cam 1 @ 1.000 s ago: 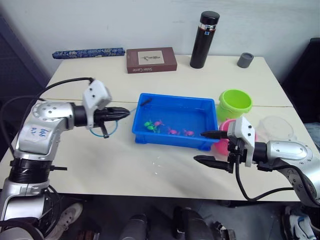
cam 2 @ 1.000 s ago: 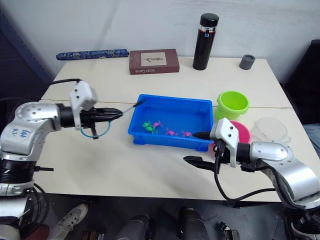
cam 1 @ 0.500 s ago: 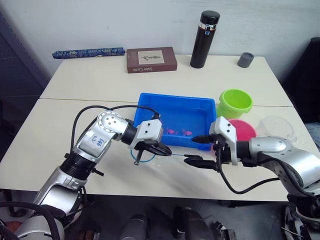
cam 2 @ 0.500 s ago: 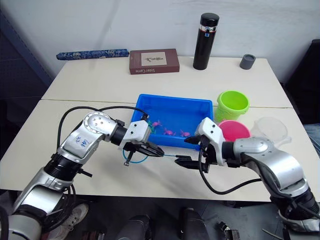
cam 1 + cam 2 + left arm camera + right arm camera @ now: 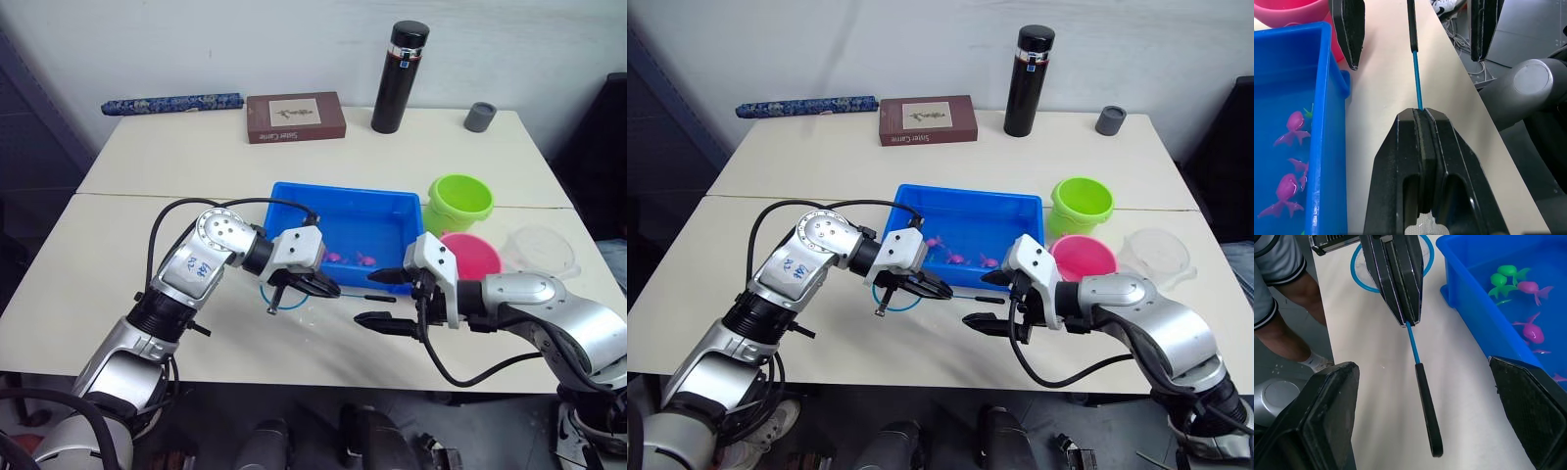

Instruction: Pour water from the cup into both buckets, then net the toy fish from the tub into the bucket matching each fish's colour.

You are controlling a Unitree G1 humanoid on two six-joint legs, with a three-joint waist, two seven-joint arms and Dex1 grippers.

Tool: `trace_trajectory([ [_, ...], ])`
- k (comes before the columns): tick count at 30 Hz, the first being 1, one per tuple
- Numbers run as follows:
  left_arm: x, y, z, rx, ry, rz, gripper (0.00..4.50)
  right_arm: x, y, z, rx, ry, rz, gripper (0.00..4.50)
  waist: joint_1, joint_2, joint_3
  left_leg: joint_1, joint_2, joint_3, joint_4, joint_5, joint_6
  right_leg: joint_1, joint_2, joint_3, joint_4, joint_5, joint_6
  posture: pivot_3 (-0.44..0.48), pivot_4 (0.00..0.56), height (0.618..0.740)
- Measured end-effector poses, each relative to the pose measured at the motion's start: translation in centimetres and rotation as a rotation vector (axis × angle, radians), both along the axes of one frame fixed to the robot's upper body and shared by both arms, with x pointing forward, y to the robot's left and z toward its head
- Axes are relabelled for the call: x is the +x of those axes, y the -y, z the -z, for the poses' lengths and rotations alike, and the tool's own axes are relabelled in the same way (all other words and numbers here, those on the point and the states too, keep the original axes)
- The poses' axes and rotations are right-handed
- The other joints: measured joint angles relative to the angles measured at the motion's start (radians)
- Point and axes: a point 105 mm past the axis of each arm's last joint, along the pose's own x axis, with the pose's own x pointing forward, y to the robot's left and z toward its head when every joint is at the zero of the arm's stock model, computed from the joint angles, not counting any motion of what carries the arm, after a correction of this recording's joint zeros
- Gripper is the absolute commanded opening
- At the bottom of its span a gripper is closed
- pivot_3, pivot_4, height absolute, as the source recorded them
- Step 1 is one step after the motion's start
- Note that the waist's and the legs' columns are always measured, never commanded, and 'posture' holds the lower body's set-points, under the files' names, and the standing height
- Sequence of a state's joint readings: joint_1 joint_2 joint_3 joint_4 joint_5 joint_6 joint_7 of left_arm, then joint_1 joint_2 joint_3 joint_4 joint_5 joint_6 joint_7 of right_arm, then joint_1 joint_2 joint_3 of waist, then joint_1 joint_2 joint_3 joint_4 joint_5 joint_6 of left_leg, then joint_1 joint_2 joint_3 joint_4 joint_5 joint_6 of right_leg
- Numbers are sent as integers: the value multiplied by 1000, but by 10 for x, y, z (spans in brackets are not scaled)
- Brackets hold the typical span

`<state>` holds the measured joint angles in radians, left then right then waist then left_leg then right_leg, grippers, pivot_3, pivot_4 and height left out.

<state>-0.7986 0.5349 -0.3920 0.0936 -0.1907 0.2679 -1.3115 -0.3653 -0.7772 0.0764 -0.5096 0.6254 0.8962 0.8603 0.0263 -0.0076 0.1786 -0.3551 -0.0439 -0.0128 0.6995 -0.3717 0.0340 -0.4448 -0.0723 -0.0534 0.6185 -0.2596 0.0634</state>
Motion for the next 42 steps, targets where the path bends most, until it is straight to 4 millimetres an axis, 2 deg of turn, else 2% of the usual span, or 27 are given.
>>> trace_trajectory([
  [3,1,0,-1,-1,1,-1,0,0,0,0,0,-1,0,3647,0,0,0,0,0,0,0,0,0,0,0,0,0,0,0,0,150,739],
  [9,2,1,-5,-2,16,2,0,0,0,0,0,-1,0,939,0,0,0,0,0,0,0,0,0,0,0,0,0,0,0,0,150,739],
  [10,2,1,-5,-2,15,2,0,0,0,1,0,-2,1,263,0,0,0,0,0,0,0,0,0,0,0,0,0,0,0,0,150,739],
  [11,3,1,-5,-1,13,-2,0,-1,0,0,1,-2,-4,20,0,0,0,0,0,0,0,0,0,0,0,0,0,0,0,0,150,739],
  [27,3,1,-5,1,-4,-7,0,-2,-1,1,3,-7,-14,20,0,0,0,0,0,0,0,0,0,0,0,0,0,0,0,0,150,739],
  [30,4,-1,-2,5,-80,-54,999,-4,0,2,4,-14,-20,0,0,0,0,0,0,0,0,0,0,0,0,0,1,0,0,0,150,739],
  [31,6,-3,-3,2,-94,-74,1546,-4,1,3,-1,-16,-17,0,0,0,0,0,0,0,0,0,0,0,0,0,1,0,0,0,150,739],
  [33,7,-5,-5,-4,-102,-88,2213,-4,1,3,-1,-16,-16,0,0,0,0,0,0,0,0,0,0,0,0,0,1,0,0,0,150,739],
  [35,10,-5,-16,-72,-109,-123,3057,-4,2,3,-1,-12,-17,0,0,0,0,0,0,0,0,0,0,0,0,0,1,0,0,0,150,739],
  [37,17,-7,-36,-153,-95,-176,3934,-4,2,2,-5,-6,-19,0,0,0,0,0,0,0,0,0,0,0,0,0,1,0,0,0,150,739],
  [39,21,-17,-61,-230,-105,-228,3934,-4,3,2,-8,-3,-21,0,-1,0,0,0,0,-1,0,0,0,0,0,0,1,0,0,0,150,739],
  [42,23,-50,-100,-322,-110,-334,3934,-5,8,4,-25,-13,-10,0,-9,0,0,0,1,-1,-1,0,0,-1,1,0,2,0,0,0,150,739],
])
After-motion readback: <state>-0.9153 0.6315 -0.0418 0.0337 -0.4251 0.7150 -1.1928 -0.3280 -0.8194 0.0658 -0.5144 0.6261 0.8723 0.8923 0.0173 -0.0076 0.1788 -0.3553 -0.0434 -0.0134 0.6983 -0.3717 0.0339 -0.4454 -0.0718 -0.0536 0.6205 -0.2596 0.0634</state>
